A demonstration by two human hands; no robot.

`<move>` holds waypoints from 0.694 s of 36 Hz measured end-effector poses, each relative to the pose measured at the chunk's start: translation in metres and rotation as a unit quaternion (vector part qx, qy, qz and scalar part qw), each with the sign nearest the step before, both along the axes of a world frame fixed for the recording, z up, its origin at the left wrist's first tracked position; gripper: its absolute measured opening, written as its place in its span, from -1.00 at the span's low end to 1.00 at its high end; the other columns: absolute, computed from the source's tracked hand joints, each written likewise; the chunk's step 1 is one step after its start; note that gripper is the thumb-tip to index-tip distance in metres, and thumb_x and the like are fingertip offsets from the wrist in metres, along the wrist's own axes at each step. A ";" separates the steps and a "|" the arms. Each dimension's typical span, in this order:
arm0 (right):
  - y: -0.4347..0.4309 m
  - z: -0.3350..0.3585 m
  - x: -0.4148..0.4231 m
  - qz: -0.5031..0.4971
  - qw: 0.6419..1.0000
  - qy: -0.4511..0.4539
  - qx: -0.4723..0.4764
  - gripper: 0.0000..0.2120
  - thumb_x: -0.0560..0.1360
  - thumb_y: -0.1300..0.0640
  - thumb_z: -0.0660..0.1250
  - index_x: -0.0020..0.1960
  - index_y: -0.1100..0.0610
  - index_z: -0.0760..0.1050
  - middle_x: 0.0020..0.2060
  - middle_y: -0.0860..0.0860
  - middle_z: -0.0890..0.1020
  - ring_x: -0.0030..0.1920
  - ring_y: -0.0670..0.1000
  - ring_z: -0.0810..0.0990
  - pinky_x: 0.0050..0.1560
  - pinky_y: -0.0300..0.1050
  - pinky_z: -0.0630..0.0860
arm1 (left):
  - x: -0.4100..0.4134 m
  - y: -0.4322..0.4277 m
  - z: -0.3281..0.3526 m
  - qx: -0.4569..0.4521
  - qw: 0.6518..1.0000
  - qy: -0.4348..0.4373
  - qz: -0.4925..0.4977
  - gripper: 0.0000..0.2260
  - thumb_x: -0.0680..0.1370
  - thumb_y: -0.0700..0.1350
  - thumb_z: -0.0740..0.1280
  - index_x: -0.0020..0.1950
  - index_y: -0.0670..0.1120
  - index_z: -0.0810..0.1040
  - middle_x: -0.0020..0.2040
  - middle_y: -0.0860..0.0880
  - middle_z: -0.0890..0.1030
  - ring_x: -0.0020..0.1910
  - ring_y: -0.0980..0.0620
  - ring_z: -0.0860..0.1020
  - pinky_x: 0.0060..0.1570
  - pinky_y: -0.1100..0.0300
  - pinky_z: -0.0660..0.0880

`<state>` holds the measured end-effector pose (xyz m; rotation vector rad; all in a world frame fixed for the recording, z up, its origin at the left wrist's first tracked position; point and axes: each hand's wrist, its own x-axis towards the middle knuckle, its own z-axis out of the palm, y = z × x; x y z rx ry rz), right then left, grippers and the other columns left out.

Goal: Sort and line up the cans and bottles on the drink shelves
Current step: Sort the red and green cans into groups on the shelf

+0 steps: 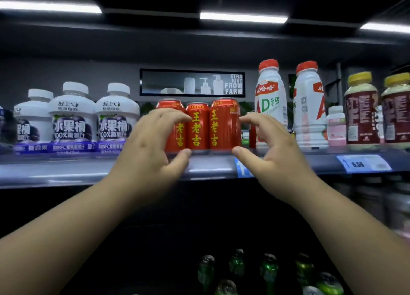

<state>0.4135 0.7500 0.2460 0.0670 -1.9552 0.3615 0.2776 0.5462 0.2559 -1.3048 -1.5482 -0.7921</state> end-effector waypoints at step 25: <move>-0.050 -0.294 -0.001 0.205 0.896 -0.317 -0.236 -0.65 0.42 0.06 0.52 0.11 -0.27 0.53 0.11 -0.31 0.56 0.21 -0.24 0.54 0.20 -0.24 0.53 | 0.053 -0.043 -0.329 -0.257 0.889 -0.362 0.111 -0.60 0.44 0.19 0.24 0.26 0.17 0.48 0.19 0.25 0.47 0.17 0.20 0.48 0.13 0.21 0.46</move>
